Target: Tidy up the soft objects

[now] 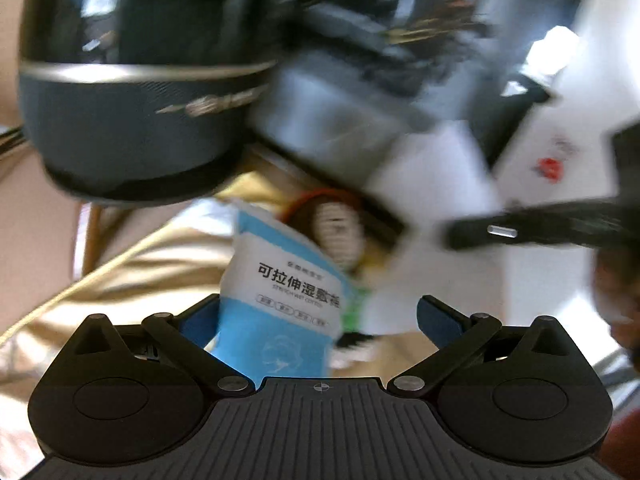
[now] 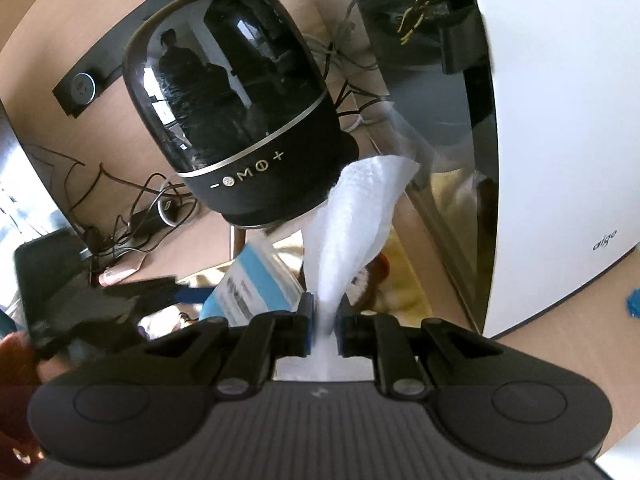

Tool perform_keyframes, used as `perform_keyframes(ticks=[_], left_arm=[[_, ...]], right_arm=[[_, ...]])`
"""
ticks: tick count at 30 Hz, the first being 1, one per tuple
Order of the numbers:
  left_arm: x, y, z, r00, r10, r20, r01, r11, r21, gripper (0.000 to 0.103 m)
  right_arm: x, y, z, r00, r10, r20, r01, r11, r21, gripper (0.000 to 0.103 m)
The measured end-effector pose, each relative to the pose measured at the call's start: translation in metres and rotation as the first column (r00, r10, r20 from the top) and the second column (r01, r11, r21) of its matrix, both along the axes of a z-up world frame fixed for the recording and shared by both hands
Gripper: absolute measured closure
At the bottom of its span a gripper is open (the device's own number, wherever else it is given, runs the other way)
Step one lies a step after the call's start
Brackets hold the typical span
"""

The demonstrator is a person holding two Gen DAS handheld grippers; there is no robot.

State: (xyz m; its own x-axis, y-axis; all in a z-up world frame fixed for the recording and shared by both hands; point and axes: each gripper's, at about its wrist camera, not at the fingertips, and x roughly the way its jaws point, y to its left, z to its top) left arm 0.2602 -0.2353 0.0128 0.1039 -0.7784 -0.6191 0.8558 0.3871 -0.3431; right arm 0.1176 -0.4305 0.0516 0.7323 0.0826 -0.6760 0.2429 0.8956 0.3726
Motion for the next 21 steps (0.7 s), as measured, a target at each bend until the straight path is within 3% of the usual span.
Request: perform_keyframes(ticks=[7, 11, 13, 20, 21], left_arm=[[-0.061, -0.003, 0.009, 0.987, -0.113, 0.116, 0.117, 0.993, -0.031, 0.0], [-0.071, -0.002, 0.011, 0.985, -0.125, 0.123, 0.133, 0.989, -0.06, 0.0], [-0.072, 0.0, 0.01, 0.985, -0.146, 0.094, 0.154, 0.984, -0.089, 0.0], [-0.07, -0.001, 0.002, 0.989, -0.134, 0.071, 0.14, 0.986, -0.086, 0.0], [-0.067, 0.0, 0.002, 0.99, -0.127, 0.07, 0.132, 0.988, -0.079, 0.0]], right_arm=[[0.02, 0.022, 0.012, 0.995, 0.093, 0.032, -0.091, 0.994, -0.057, 0.089], [0.029, 0.038, -0.003, 0.994, 0.081, -0.078, -0.095, 0.976, -0.196, 0.087], [0.025, 0.04, -0.013, 0.99, 0.08, -0.119, -0.104, 0.971, -0.217, 0.087], [0.02, 0.034, -0.058, 0.984, 0.067, -0.167, -0.062, 0.998, 0.032, 0.089], [0.022, 0.038, -0.063, 0.983, 0.076, -0.166, -0.068, 0.996, 0.051, 0.094]])
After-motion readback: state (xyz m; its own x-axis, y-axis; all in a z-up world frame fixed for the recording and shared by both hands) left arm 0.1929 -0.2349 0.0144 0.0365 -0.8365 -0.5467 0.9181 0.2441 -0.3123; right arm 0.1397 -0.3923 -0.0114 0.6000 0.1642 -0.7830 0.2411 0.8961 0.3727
